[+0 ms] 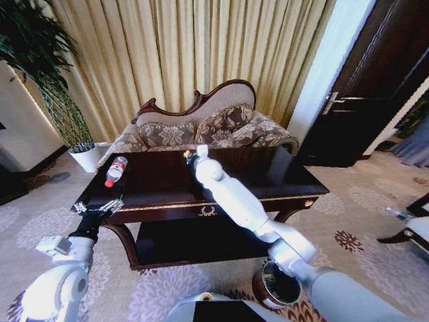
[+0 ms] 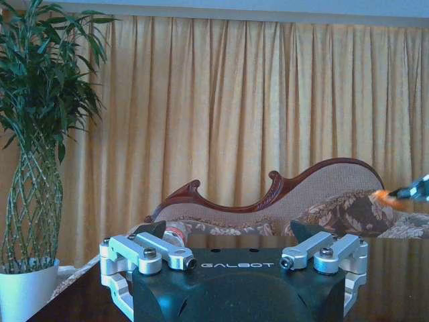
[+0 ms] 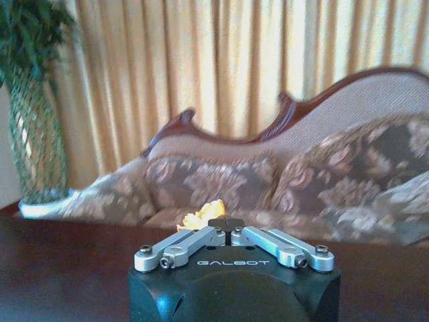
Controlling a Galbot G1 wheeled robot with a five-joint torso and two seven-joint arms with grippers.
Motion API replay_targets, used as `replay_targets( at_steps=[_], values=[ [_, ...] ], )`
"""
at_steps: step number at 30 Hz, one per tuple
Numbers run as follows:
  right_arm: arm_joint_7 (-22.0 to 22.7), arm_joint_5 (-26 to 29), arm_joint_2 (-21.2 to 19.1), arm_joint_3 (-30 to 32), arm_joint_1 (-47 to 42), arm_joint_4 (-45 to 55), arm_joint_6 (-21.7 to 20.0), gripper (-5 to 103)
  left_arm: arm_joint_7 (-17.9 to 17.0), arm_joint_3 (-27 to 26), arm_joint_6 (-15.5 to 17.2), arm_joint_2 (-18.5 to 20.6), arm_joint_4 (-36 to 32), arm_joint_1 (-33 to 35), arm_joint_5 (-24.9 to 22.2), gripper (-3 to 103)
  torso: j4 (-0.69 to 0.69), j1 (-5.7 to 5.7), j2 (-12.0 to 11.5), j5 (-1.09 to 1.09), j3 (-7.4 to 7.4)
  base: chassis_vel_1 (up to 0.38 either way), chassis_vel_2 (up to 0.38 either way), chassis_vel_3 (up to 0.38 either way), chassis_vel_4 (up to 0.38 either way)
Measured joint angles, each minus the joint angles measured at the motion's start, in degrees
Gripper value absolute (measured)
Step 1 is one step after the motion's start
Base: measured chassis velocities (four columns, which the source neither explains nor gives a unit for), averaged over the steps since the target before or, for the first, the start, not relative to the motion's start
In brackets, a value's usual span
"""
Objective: Move to the front of the table and place the trash on the table into the trash bin.
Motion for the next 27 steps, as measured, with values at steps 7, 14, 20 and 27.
replay_targets(
  at_steps=[7, 14, 20, 27],
  values=[
    [-0.5, -2.7, -9.6, 4.6, -3.8, 8.2, 3.7, 0, -0.5, 0.0, -0.1, 0.3, 0.2, 0.0, -0.6, 100, -0.02, 0.0, 0.0, 0.01, 0.0, 0.0, 0.0, 0.0, 0.0],
    [-5.8, -9.4, -18.7, 12.5, -14.2, 16.4, 7.0, 0, -0.7, -0.3, -0.2, 0.8, 0.6, -0.3, -0.9, 100, 0.0, 0.0, 0.0, 0.02, 0.0, 0.0, 0.0, 0.0, 0.0],
    [-7.3, -9.7, -23.5, 19.7, -23.2, 22.5, 7.2, 0, -0.7, -0.1, -0.2, 1.2, 0.7, -0.1, -0.9, 100, -0.01, 0.0, 0.0, 0.02, 0.0, 0.0, 0.0, 0.0, 0.0],
    [-6.8, -9.1, -25.9, 23.5, -31.8, 28.0, 7.9, 0, -0.7, 0.2, -0.1, 1.0, 2.0, -0.2, -0.2, 100, 0.01, 0.0, 0.0, -0.01, -0.01, 0.0, 0.0, 0.0, 0.0]
  ],
)
